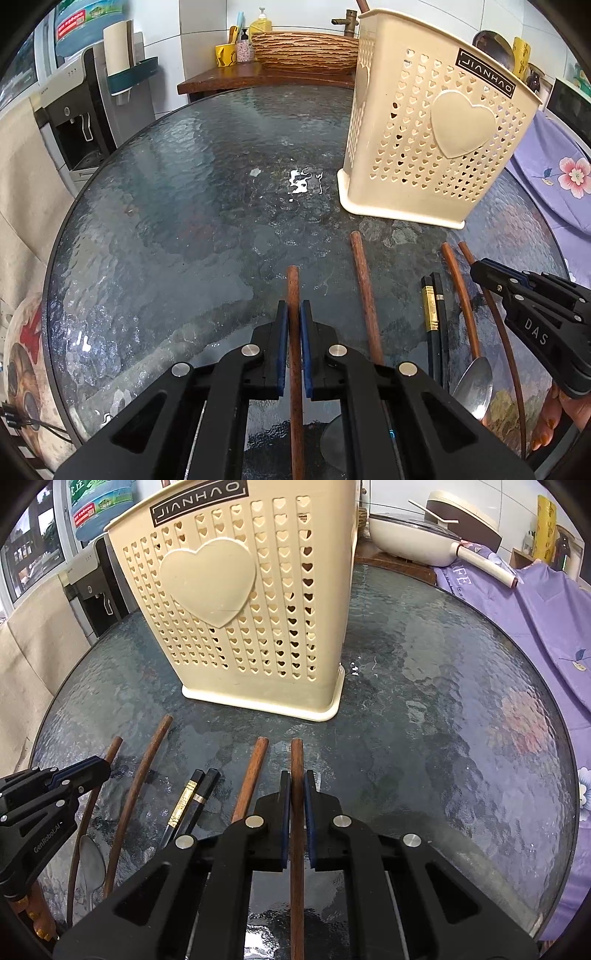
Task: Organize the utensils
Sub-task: 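Close the right gripper on a brown chopstick while the left gripper grasps another chopstick, then lift both held chopsticks and carry them above the cream basket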
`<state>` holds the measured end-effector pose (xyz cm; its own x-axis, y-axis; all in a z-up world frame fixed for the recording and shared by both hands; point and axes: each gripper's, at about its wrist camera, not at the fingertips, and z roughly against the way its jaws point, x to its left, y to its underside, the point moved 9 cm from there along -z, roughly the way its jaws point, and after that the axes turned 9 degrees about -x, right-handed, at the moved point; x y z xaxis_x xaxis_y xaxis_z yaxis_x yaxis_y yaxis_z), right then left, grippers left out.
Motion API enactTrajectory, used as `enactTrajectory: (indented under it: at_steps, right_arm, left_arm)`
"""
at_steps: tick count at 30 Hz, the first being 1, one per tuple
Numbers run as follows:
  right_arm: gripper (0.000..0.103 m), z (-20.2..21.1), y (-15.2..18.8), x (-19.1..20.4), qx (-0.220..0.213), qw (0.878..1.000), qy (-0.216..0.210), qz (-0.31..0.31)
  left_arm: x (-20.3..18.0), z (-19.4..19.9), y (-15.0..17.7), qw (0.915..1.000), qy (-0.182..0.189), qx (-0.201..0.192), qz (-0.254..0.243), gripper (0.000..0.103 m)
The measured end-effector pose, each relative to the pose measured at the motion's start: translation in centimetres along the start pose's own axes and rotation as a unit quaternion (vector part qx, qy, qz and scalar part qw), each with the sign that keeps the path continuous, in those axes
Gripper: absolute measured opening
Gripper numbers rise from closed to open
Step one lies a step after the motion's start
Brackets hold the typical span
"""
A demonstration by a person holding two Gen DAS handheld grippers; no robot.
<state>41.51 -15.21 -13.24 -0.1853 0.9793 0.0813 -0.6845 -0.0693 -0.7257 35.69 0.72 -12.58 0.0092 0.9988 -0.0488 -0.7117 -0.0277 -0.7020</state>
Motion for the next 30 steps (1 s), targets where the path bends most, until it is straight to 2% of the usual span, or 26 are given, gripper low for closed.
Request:
enactTrajectory:
  at_steps: [8, 14, 20, 30]
  right_arm:
    - [0.008, 0.1, 0.0, 0.0, -0.003, 1.0, 0.001, 0.001]
    - [0.008, 1.1, -0.4, 0.0, -0.018, 1.0, -0.009, -0.002]
    - [0.008, 3.3, -1.7, 0.6, -0.052, 0.998, -0.034, -0.004]
    - [0.008, 9.3, -5.8, 0.9, -0.129, 0.989, -0.068, 0.003]
  left_arm:
    - [0.1, -0.3, -0.3, 0.9999, 0.007, 0.006, 0.007, 0.007]
    - [0.3, 0.2, -1.0, 0.9999, 0.008, -0.005, 0.011, 0.007]
    - [0.2, 2.3, -2.3, 0.9991, 0.022, -0.034, 0.015, 0.007]
    - [-0.5, 7.4, -5.9, 0.9938, 0.05, -0.098, 0.016, 0.007]
